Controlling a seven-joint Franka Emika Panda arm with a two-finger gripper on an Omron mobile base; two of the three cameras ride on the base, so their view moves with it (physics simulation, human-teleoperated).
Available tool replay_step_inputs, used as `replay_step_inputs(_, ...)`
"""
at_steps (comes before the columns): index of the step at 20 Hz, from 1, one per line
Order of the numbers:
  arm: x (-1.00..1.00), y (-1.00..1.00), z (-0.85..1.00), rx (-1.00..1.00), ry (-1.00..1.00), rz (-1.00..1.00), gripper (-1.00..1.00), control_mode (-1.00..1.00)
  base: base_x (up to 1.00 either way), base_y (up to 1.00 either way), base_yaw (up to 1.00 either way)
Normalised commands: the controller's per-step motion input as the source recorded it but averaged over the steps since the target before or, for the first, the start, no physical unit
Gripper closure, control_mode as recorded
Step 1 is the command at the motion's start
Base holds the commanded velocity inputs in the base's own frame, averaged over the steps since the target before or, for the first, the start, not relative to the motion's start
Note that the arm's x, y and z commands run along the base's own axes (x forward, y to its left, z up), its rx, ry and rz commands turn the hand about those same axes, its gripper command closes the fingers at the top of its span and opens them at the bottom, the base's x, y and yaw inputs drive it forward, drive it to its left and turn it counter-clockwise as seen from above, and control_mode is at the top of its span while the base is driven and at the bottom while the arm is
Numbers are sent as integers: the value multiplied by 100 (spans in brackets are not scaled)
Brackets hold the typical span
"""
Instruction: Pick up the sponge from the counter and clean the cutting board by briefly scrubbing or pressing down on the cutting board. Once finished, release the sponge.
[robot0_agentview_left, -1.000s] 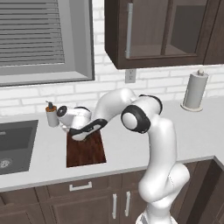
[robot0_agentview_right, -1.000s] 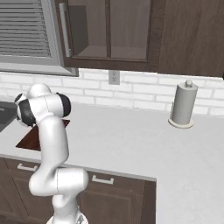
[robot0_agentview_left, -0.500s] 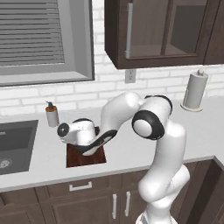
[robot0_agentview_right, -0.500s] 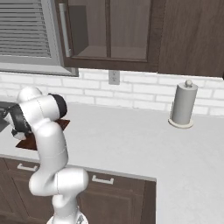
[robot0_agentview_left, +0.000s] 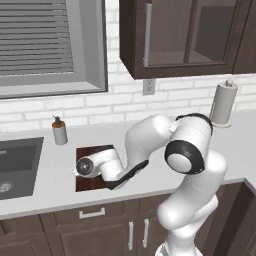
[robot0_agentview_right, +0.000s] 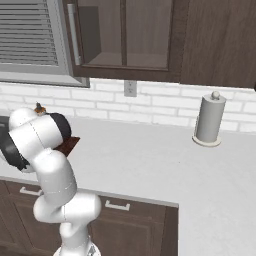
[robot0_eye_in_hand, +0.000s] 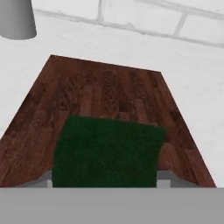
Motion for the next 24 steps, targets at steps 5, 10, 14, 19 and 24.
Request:
replay_step_inputs(5, -7, 3, 0, 0, 0, 15, 100, -100, 0, 0, 0)
replay_step_inputs(10, -11, 48, 0, 0, 0, 12, 100, -100, 0, 0, 0)
replay_step_inputs(14, -44, 77, 0, 3, -1, 3, 100, -100, 0, 0, 0)
replay_step_inputs(19, -35, 23, 0, 11, -4, 0, 100, -100, 0, 0, 0)
replay_step_inputs(24, -5, 0, 0, 5, -7, 0, 100, -100, 0, 0, 0)
